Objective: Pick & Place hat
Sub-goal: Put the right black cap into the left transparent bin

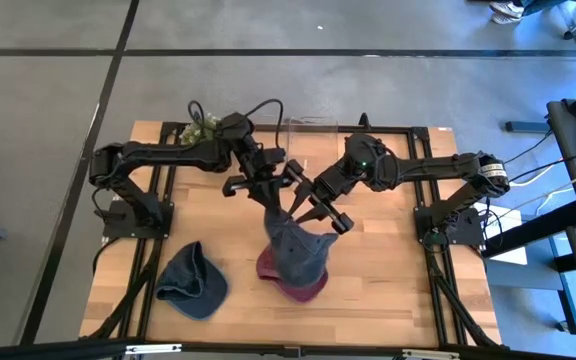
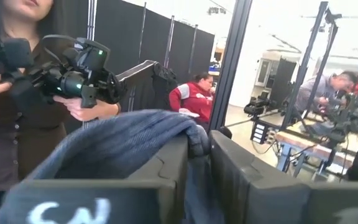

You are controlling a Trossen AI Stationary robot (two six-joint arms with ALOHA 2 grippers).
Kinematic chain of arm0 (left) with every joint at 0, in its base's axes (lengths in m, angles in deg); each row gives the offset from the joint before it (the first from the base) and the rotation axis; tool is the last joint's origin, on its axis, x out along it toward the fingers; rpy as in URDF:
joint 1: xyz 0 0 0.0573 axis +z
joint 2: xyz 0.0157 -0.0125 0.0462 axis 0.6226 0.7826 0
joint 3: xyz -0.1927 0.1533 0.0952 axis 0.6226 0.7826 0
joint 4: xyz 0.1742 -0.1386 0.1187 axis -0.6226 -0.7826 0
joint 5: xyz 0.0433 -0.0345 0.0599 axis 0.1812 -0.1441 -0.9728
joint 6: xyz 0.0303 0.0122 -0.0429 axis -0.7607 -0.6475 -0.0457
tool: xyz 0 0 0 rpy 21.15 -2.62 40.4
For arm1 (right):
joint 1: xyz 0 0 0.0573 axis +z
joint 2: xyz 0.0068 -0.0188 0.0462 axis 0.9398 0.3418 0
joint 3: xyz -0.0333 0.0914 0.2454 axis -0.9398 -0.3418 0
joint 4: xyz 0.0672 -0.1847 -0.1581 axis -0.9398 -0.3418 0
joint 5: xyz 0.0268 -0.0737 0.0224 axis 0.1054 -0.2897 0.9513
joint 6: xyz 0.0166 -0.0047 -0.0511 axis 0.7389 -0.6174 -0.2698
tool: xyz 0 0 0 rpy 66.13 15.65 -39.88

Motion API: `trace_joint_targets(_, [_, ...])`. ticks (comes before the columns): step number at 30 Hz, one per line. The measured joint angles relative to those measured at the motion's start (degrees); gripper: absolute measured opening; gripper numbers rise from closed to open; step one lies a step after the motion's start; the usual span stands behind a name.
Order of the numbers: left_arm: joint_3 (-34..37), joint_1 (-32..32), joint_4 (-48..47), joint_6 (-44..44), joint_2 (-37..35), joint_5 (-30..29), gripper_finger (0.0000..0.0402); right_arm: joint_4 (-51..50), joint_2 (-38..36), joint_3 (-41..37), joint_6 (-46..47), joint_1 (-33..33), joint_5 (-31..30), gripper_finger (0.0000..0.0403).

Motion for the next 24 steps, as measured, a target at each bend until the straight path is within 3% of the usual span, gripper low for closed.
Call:
trace_joint_targets(5, [0.0,1.78,0.44,1.4,-0.02,0.93,0.0004,-7.49,-2.53,-0.01,-0.11,-0.95,0.06,0.0143])
trace_joint_targets(12, [0.0,5.46,0.47,2.59,-0.02,3.81,0.0004,-25.55,-12.58,-0.01,-0.34,-3.82,-9.57,0.0216])
trace_joint_targets(20, [0.0,13.61,0.38,2.06,-0.02,5.59,0.0004,-47.04,-23.81,0.06,-4.41,-4.4,-43.13,0.0233])
trace_joint_targets(24, [0.0,18.16,0.4,-1.51,-0.02,6.22,0.0004,-52.47,-25.09,-0.46,-1.13,-4.38,-49.89,0.0229])
